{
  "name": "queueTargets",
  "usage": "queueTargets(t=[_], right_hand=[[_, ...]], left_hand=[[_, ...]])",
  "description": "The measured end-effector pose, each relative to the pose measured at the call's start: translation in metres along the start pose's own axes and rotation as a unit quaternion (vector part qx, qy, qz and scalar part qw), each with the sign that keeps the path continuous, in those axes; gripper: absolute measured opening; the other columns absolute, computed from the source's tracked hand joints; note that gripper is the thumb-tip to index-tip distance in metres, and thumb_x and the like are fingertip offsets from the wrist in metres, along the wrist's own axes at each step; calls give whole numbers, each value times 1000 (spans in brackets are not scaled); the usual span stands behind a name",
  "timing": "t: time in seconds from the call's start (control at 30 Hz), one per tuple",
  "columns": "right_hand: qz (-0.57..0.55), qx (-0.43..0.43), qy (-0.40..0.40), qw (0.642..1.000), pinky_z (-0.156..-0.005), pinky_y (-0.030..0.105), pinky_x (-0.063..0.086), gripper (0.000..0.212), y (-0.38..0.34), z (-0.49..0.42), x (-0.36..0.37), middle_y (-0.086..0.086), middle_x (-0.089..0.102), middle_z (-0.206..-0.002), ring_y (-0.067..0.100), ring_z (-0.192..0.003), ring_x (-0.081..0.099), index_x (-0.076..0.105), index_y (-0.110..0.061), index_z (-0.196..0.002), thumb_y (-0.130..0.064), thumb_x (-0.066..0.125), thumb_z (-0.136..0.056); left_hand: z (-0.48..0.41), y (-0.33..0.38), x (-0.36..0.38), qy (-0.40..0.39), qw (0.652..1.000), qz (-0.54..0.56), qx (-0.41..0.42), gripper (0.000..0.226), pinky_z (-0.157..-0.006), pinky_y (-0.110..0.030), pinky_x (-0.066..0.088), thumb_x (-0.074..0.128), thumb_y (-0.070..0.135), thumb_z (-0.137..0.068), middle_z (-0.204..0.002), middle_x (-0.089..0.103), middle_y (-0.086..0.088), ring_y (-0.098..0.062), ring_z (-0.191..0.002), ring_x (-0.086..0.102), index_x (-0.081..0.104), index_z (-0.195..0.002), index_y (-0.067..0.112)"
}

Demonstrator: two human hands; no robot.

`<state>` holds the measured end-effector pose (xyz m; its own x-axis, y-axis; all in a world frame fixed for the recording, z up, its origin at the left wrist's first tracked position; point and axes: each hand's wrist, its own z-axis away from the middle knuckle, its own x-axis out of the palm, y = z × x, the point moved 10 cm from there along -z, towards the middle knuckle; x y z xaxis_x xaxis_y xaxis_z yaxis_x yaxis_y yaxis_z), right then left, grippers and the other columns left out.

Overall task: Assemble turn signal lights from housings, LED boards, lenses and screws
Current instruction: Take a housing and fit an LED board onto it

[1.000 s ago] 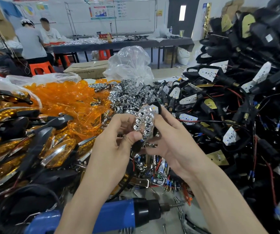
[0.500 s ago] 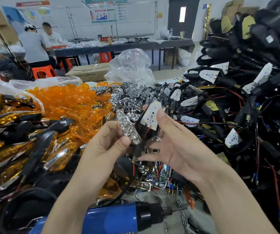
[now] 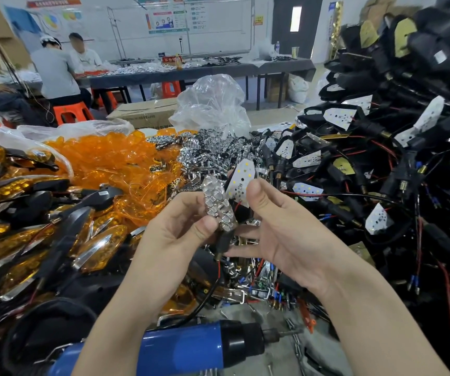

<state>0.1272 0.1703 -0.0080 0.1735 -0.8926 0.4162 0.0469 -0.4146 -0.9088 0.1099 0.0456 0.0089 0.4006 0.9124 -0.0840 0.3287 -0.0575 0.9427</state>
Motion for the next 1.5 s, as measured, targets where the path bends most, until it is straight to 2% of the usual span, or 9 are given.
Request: queueTargets(t=[0.1, 0.17, 0.33, 0.43, 0.5, 0.6, 0.8, 1.07, 1.5], right_hand=[[15, -5, 15, 1000, -81, 53, 62, 50, 2, -2, -2, 2, 73, -124, 38, -100, 74, 66, -25, -123, -49, 71, -79], [22, -8, 20, 1000, -82, 54, 62, 56, 2, -3, -2, -2, 74, -124, 38, -101, 74, 64, -26, -129, -49, 72, -79], [44, -28, 10, 999, -78, 49, 63, 51, -4, -1, 3, -1, 75, -122, 37, -98, 76, 64, -30, -128, -51, 70, -83], [47, -32, 4, 998, -81, 52, 63, 48, -5, -2, 3, -2, 74, -123, 37, -100, 75, 67, -37, -125, -54, 70, -81], [45, -31, -4, 998, -78, 48, 64, 30, -5, -1, 3, -4, 76, -120, 33, -100, 76, 74, -49, -107, -56, 71, -77], [29, -23, -4, 999, -74, 46, 64, 17, -4, 0, -1, -2, 76, -117, 33, -99, 76, 76, -51, -98, -52, 68, -84], [41, -6, 22, 999, -71, 46, 63, 51, 1, 0, -8, 3, 76, -113, 36, -97, 76, 59, -27, -134, -50, 65, -89], [44, -17, 30, 998, -70, 46, 64, 36, 0, 0, -8, 1, 75, -119, 34, -95, 77, 69, -32, -120, -49, 65, -89], [79, -32, 42, 995, -74, 49, 64, 54, 2, -3, -9, -3, 76, -119, 32, -95, 77, 60, -34, -134, -54, 66, -84]], left_hand=[[-2, 0, 2, -8, 1000, -16, 4, 10, -85, -35, 58, 68, 36, -91, -97, 69, 1, -16, -93, 67, 66, -101, 38], [-3, 2, 4, -11, 999, -31, 9, 15, -79, -22, 56, 61, 29, -89, -91, 71, 8, -6, -85, 68, 66, -96, 42], [-4, 3, 1, 8, 999, -36, 13, 16, -83, -26, 58, 60, 30, -87, -92, 71, 8, -9, -85, 68, 65, -97, 42], [-4, -5, -2, 22, 1000, 4, -18, 21, -90, -46, 58, 62, 33, -87, -107, 72, -5, -27, -101, 68, 65, -108, 33], [-4, -11, -2, 22, 998, 38, -45, 26, -92, -52, 56, 62, 32, -88, -111, 71, -11, -30, -104, 69, 63, -114, 27], [-5, -17, -1, 32, 994, 80, -72, 32, -81, -42, 61, 64, 28, -87, -112, 68, -20, -27, -97, 71, 62, -117, 18], [-6, -20, 2, 37, 993, 81, -83, 26, -72, -33, 60, 64, 25, -89, -101, 74, -14, -27, -90, 74, 66, -114, 21], [-5, -17, -3, 71, 993, 68, -64, 25, -71, -28, 60, 67, 31, -83, -104, 74, 0, -16, -93, 73, 73, -107, 33], [-6, -31, -3, 73, 986, 120, -94, 26, -73, -30, 59, 67, 29, -83, -101, 73, -3, -18, -92, 72, 74, -107, 33]])
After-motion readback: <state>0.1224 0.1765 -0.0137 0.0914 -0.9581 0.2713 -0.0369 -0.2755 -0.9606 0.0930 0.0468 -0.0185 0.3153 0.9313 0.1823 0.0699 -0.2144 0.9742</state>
